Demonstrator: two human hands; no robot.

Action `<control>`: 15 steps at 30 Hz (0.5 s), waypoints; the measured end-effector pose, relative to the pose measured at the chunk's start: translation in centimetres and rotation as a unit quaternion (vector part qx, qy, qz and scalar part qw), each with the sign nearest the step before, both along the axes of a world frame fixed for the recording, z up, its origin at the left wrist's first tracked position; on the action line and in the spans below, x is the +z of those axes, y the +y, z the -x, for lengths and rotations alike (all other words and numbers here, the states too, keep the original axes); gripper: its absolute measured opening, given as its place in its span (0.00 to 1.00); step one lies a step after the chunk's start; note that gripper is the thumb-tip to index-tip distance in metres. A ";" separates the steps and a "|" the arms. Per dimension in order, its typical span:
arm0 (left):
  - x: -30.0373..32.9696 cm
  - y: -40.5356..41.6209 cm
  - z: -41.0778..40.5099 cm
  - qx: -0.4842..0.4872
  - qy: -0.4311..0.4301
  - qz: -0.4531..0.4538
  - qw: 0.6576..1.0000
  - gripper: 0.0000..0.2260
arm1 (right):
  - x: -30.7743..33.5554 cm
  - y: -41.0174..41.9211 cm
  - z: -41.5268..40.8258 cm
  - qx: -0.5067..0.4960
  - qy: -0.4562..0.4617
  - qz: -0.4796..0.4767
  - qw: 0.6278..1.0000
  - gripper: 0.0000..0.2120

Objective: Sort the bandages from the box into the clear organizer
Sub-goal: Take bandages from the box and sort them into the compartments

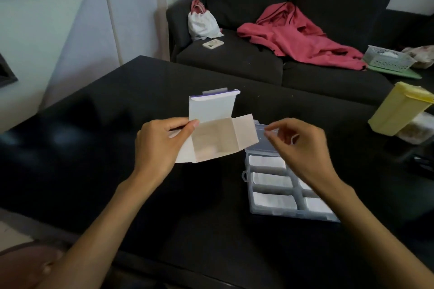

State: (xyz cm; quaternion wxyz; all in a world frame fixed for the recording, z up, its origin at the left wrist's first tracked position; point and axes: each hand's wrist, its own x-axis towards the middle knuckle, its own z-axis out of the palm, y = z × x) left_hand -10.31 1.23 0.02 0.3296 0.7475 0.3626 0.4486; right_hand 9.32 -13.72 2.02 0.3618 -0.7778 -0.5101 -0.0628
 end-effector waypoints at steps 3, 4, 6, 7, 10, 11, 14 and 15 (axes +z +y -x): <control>-0.1 0.0 -0.1 -0.021 -0.010 0.011 1.000 0.10 | 1.3 -1.2 4.9 0.094 -0.044 -0.076 0.992 0.07; -0.3 0.0 -0.1 -0.031 -0.007 0.025 0.999 0.09 | 1.3 -1.2 5.9 0.121 -0.060 -0.037 0.990 0.09; -0.7 0.3 0.0 -0.056 0.008 0.055 0.997 0.08 | 1.2 -0.6 7.2 0.150 -0.055 0.109 0.981 0.16; -0.9 0.4 0.1 -0.066 0.017 0.063 0.996 0.07 | 1.1 0.0 7.5 0.159 -0.035 0.186 0.969 0.19; -1.0 0.4 0.2 -0.083 0.033 0.066 0.994 0.07 | 0.7 2.3 7.8 0.183 0.053 0.308 0.932 0.21; -1.0 0.3 0.1 -0.087 0.037 0.066 0.993 0.08 | 0.4 3.5 7.8 0.185 0.066 0.331 0.923 0.20; -0.8 0.2 0.0 -0.094 0.047 0.066 0.992 0.10 | -1.2 7.4 7.6 0.194 0.081 0.419 0.883 0.18; -0.8 0.2 0.0 -0.097 0.049 0.065 0.992 0.10 | -1.7 8.6 7.4 0.199 0.082 0.432 0.876 0.19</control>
